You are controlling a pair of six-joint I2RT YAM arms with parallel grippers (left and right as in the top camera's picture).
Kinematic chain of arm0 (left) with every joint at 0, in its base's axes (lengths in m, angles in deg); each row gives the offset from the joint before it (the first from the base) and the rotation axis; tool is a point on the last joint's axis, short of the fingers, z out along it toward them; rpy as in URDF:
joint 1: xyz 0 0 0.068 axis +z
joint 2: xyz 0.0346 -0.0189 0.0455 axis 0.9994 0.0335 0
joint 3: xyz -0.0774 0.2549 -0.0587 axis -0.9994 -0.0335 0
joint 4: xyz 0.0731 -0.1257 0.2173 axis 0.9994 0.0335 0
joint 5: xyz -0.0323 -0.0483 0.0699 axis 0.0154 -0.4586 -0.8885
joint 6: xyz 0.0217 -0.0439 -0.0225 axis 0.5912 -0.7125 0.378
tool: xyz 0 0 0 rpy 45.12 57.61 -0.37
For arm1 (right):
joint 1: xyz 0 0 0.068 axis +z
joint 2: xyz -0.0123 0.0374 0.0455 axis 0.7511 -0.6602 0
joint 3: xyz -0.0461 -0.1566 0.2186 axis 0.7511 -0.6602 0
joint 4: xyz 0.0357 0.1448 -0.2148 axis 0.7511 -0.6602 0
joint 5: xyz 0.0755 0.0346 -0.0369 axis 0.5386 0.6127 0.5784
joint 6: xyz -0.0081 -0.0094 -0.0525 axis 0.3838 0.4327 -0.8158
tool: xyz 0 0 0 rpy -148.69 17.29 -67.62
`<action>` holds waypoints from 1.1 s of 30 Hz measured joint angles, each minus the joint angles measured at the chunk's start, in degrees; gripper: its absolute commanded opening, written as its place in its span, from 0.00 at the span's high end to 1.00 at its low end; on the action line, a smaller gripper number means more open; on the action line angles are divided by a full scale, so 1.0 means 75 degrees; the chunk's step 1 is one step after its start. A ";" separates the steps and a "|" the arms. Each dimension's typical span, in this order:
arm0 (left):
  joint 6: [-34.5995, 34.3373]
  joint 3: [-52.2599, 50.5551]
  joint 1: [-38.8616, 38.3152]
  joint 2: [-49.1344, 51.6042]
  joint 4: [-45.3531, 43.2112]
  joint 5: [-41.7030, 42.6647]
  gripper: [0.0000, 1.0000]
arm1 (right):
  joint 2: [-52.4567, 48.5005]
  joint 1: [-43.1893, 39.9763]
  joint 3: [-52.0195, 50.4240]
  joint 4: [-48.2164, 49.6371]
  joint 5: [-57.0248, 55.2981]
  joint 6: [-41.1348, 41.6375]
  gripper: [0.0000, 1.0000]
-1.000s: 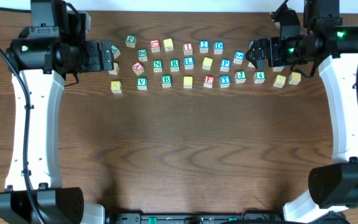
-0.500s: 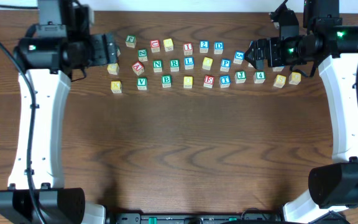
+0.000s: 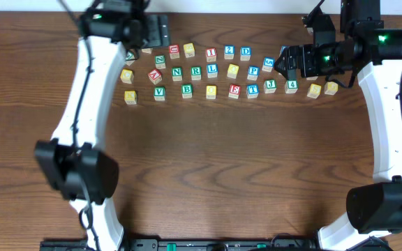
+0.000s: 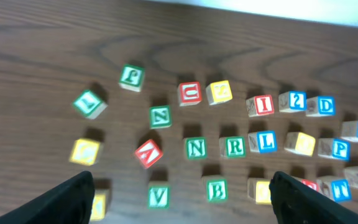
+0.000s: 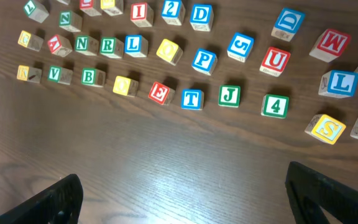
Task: Spell out NEURIPS
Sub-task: 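Lower the left gripper onto the green N block in the rows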
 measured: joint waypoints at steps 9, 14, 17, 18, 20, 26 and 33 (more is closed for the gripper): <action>-0.0510 0.0020 -0.0364 0.1160 -0.0198 -0.0370 0.21 | 0.0000 0.0000 0.0000 0.0003 0.0000 0.0000 0.01; -0.0778 0.0020 -0.0370 0.1451 -0.0242 -0.0428 0.21 | 0.0000 0.0000 0.0000 0.0000 0.0000 0.0000 0.01; -0.0819 0.0020 -0.0379 0.1582 -0.0341 -0.0431 0.21 | 0.0000 0.0000 0.0000 0.0003 0.0000 0.0000 0.01; -0.0819 0.0020 -0.0385 0.1641 -0.0388 -0.0431 0.22 | 0.0000 0.0000 0.0000 0.0003 0.0000 0.0000 0.01; -0.0822 0.0020 -0.0402 0.1778 -0.0475 -0.0434 0.25 | 0.0000 0.0000 0.0000 0.0003 0.0000 0.0000 0.01; -0.0903 0.0023 -0.0504 0.2401 -0.0600 -0.0434 0.32 | 0.0000 0.0000 0.0000 0.0003 0.0000 0.0000 0.01; -0.0930 0.0023 -0.0551 0.2841 -0.0816 -0.0434 0.37 | 0.0000 0.0000 0.0000 0.0003 0.0000 0.0000 0.01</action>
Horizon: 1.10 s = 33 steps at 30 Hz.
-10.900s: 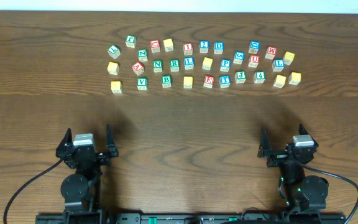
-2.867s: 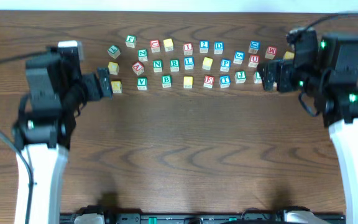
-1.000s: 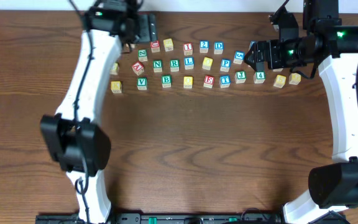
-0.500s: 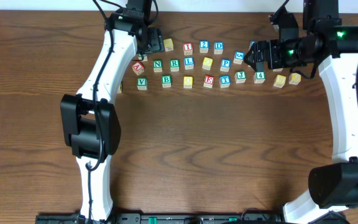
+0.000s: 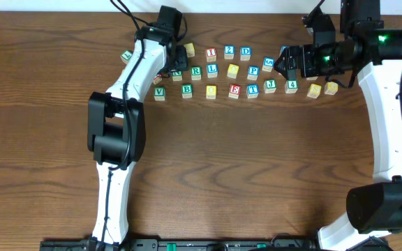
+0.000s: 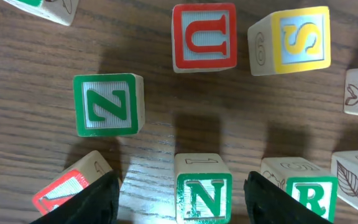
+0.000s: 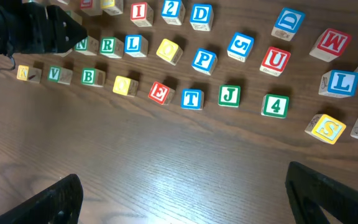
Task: Spell out NEURIPS
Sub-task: 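Lower the left gripper onto the green N block in the rows, then close the left gripper on the green N block and lift it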
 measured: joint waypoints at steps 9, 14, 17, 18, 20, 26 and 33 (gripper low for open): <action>0.0003 0.0000 -0.0012 0.0000 -0.0303 -0.0055 0.38 | 0.0000 0.0000 0.0000 0.0000 0.0000 0.0000 0.01; 0.0003 -0.0003 -0.0035 0.0000 -0.0312 -0.0058 0.38 | 0.0000 0.0000 0.0000 0.0000 0.0000 0.0000 0.01; 0.0003 -0.0047 -0.0047 0.0000 -0.0341 -0.0061 0.38 | 0.0000 0.0000 0.0000 0.0000 0.0000 0.0000 0.01; 0.0003 -0.0085 -0.0052 0.0000 -0.0361 -0.0061 0.38 | 0.0000 0.0000 0.0000 0.0000 0.0000 0.0000 0.01; 0.0003 -0.0140 -0.0067 0.0000 -0.0367 -0.0085 0.39 | 0.0000 0.0000 0.0000 0.0000 0.0000 0.0000 0.01; 0.0000 -0.0326 -0.0131 0.0000 -0.0458 -0.0114 0.46 | 0.0000 0.0000 0.0000 0.0000 0.0000 0.0000 0.01; 0.0003 -0.0356 -0.0140 0.0000 -0.0487 -0.0114 0.50 | 0.0000 0.0000 0.0000 0.0000 0.0000 0.0000 0.01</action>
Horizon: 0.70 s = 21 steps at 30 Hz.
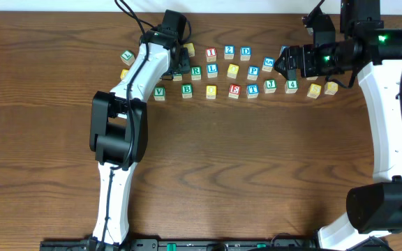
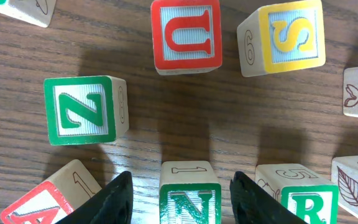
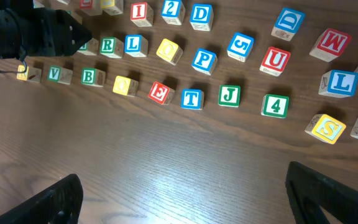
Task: Spell out NEURIPS
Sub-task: 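Close the left gripper on the green N block and lift it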
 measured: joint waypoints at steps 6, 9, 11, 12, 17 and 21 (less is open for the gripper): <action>0.0000 -0.0227 -0.0020 0.0000 -0.0082 -0.0003 0.51 | 0.0000 0.0000 0.0000 0.0000 0.0000 0.0000 0.01; 0.0000 -0.0358 -0.0029 0.0000 -0.0131 0.0000 0.52 | 0.0000 0.0000 0.0000 0.0000 0.0000 0.0000 0.01; -0.0006 -0.0376 -0.0029 0.0000 -0.0152 0.0000 0.55 | 0.0000 0.0000 0.0000 0.0000 0.0000 0.0000 0.01; -0.0006 -0.0376 -0.0029 0.0000 -0.0187 -0.0003 0.57 | 0.0000 0.0000 0.0000 0.0000 0.0000 0.0000 0.01; -0.0003 -0.0376 -0.0029 0.0000 -0.0230 -0.0003 0.62 | 0.0000 0.0000 0.0000 0.0000 0.0000 0.0000 0.01; -0.0003 -0.0376 -0.0029 0.0000 -0.0254 -0.0003 0.68 | 0.0000 0.0000 0.0000 -0.0003 0.0000 0.0000 0.01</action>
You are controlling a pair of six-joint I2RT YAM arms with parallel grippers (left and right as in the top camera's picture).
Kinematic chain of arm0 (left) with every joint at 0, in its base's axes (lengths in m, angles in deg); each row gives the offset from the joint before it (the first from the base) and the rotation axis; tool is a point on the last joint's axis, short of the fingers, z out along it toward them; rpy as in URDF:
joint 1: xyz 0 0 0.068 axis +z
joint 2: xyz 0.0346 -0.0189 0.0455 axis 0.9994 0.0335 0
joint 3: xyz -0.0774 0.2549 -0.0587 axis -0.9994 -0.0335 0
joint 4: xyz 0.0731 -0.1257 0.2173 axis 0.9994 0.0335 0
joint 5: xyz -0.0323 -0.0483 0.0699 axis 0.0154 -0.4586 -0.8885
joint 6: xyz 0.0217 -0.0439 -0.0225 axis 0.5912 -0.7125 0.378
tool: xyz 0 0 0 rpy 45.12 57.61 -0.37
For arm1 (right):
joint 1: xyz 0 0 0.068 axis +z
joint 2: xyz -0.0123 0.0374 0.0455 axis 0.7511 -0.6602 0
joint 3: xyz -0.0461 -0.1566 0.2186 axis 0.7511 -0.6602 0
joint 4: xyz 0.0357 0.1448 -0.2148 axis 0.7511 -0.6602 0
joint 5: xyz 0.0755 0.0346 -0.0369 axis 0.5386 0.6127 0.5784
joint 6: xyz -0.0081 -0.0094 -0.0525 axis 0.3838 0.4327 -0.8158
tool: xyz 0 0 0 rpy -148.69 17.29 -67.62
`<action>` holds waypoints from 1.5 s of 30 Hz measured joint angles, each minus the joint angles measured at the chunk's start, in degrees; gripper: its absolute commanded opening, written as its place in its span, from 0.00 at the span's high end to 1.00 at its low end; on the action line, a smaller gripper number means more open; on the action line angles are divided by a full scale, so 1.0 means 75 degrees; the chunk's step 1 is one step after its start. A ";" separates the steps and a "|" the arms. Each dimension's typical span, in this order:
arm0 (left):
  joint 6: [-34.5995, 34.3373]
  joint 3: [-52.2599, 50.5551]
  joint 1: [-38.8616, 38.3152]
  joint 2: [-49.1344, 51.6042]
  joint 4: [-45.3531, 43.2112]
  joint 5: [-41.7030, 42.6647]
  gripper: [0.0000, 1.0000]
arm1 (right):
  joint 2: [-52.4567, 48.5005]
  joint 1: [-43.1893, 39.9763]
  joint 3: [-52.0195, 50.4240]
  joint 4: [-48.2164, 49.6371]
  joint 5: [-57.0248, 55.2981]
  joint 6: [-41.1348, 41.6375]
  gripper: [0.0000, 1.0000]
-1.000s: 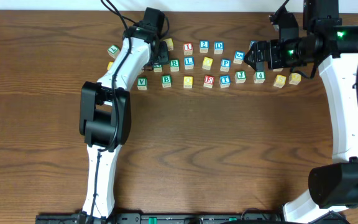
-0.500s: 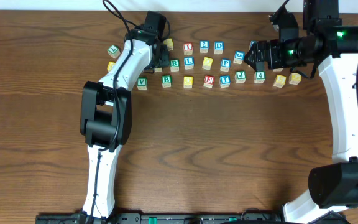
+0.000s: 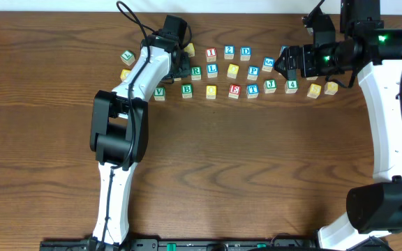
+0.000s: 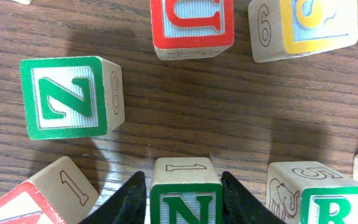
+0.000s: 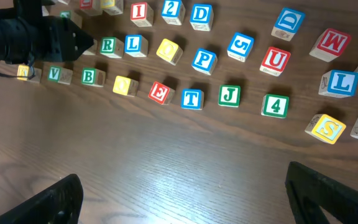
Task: Spell out NEURIPS
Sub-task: 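Close the left gripper on the green N block and lift it, then carry the green N block toward the open table in front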
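Observation:
My left gripper (image 4: 183, 180) sits low over the block rows, its two black fingers pressed to the sides of a green N block (image 4: 186, 198) that rests on the table. In the overhead view that gripper (image 3: 178, 68) hides the N. Near it lie a red U (image 4: 191, 25), a yellow S (image 4: 303, 25) and a green R (image 4: 325, 200). My right gripper (image 5: 185, 186) hangs open and empty above the right end of the rows (image 3: 283, 63). Below it are a red E (image 5: 159, 93), a blue P (image 5: 204, 60), a red I (image 5: 140, 10) and another red U (image 5: 275, 60).
A green block reading Z or a sideways N (image 4: 64, 96) and a red block with a 1 on its side (image 4: 36, 200) flank the left fingers closely. Several other letter and number blocks fill three rows (image 3: 229, 71). Bare wood table (image 3: 257, 167) lies in front.
My left gripper has come lower and its fingers have drawn in from a loose straddle to touch both sides of the green N block. The right arm and the blocks have not moved.
First my left gripper was open, high over the left end of the rows. Then it stood low with wide fingers straddling the green N, then closer around it, and now shut on it. My right gripper stayed open and still throughout.

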 measured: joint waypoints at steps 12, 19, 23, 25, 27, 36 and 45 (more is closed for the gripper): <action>0.0003 0.0000 0.0000 -0.0003 0.0012 0.0000 0.73 | 0.0000 0.0000 0.0000 0.0000 0.0000 0.0000 0.01; 0.0003 -0.0050 0.0000 -0.0353 0.0187 0.0003 0.73 | 0.0000 0.0000 0.0000 0.0003 0.0000 0.0000 0.01; 0.0003 -0.0052 0.0000 -0.1137 0.0530 0.0003 0.73 | 0.0000 0.0000 0.0000 0.0003 0.0000 0.0000 0.01; 0.0003 -0.0052 -0.0006 -0.1632 0.0842 0.0003 0.73 | 0.0000 0.0000 0.0000 0.0003 0.0000 0.0000 0.01; 0.0003 -0.0052 -0.0006 -0.2142 0.1244 0.0003 0.74 | 0.0000 0.0000 0.0000 0.0000 0.0000 0.0000 0.01; -0.0070 -0.0052 -0.0044 -0.3410 0.3518 -0.0003 0.73 | 0.0000 0.0000 0.0000 0.0003 0.0000 0.0000 0.01; -0.0487 -0.0702 -0.0769 -0.3404 0.4264 0.0006 0.73 | 0.0000 0.0000 0.0003 0.0000 0.0000 0.0000 0.01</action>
